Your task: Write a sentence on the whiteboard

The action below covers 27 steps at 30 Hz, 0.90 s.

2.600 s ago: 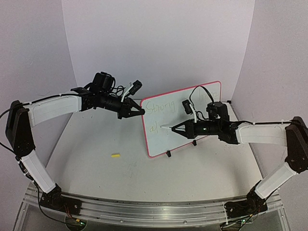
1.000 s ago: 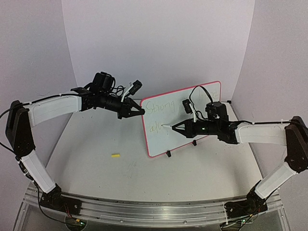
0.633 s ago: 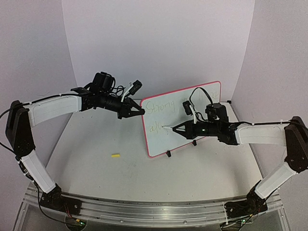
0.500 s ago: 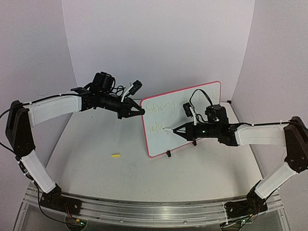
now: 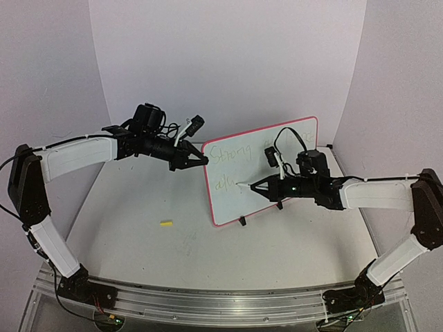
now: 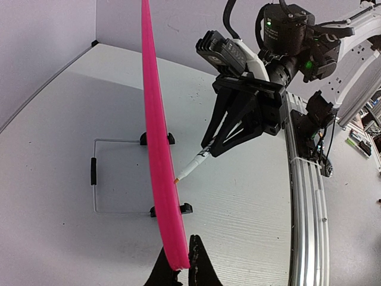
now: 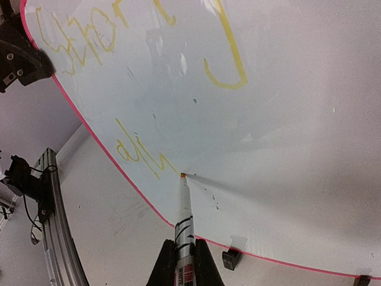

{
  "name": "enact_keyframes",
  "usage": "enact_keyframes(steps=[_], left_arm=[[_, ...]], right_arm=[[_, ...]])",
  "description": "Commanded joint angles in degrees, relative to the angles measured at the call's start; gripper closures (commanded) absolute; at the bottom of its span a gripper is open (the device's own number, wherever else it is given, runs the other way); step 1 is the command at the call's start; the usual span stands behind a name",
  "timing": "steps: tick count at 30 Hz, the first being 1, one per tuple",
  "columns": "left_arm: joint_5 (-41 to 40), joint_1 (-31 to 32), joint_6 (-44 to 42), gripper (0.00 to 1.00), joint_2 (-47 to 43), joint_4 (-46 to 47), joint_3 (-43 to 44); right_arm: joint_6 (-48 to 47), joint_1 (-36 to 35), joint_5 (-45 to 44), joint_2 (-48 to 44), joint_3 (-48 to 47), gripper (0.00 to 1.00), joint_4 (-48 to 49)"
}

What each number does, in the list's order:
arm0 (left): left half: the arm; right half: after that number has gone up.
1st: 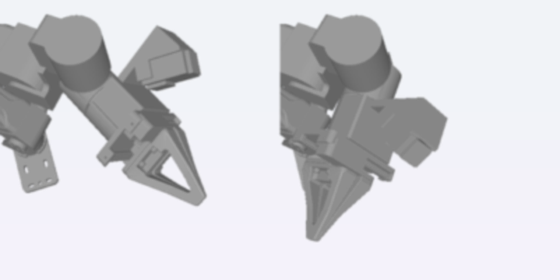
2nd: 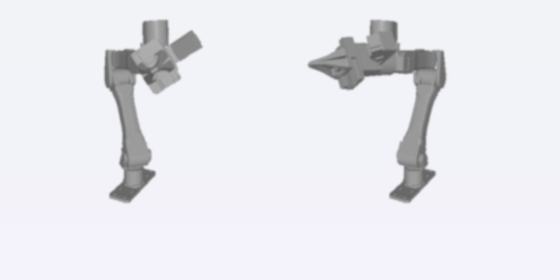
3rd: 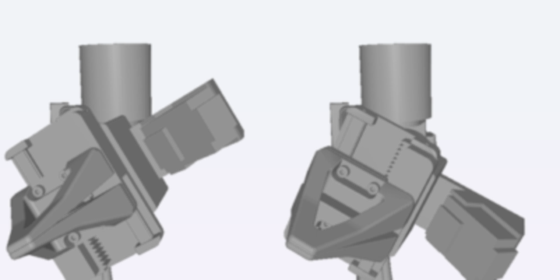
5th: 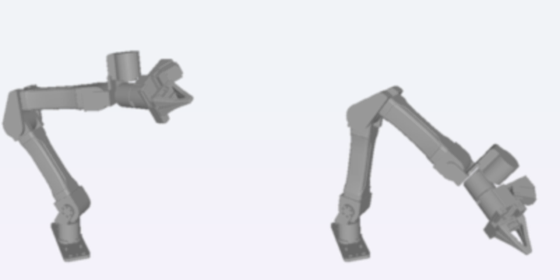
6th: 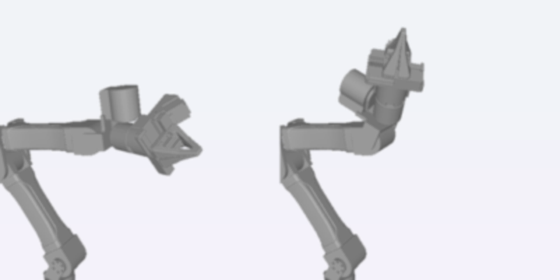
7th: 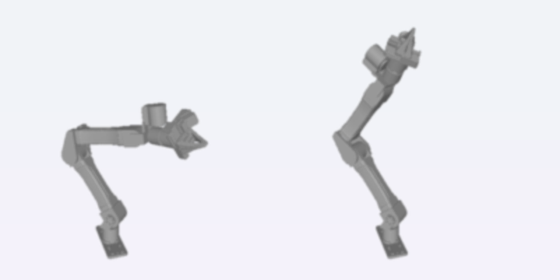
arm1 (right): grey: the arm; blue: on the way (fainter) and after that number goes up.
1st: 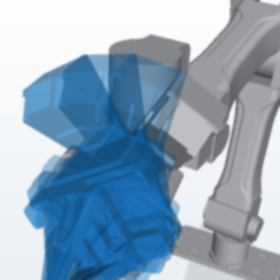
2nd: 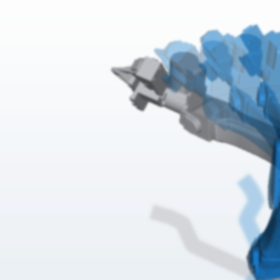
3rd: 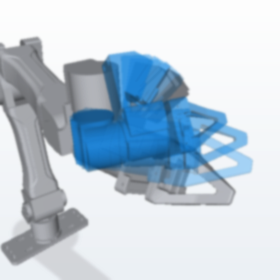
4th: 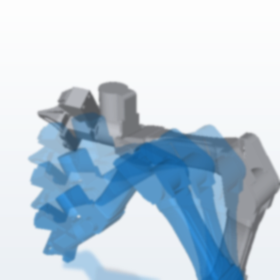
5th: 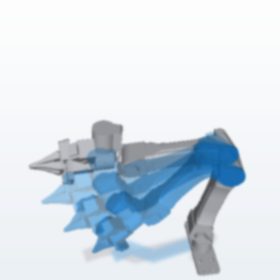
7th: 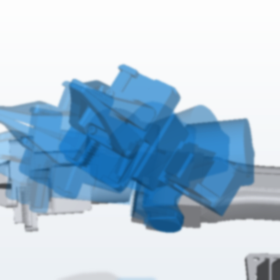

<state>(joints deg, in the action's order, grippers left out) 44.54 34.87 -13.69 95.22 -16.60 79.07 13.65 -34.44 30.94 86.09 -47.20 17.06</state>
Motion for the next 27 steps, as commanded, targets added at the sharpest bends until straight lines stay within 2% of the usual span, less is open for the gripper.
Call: enact_keyframes(steps=[1,16,27], left_arm=[[2.13,1.34,-2.94,1.0,-1.05,-3.44,0.12],[2.22,1.34,-2.88,1.0,-0.74,-3.41,0.06],[2.21,1.34,-2.85,1.0,-0.73,-3.44,0.04]], right_arm=[[-0.84,0.33,-4.46,-2.59,-3.18,1.0,2.0],[-0.82,0.3,-4.01,-4.61,-2.67,1.0,2.42],[-0.07,0.63,2.95,-6.09,0.56,1.0,2.72]])
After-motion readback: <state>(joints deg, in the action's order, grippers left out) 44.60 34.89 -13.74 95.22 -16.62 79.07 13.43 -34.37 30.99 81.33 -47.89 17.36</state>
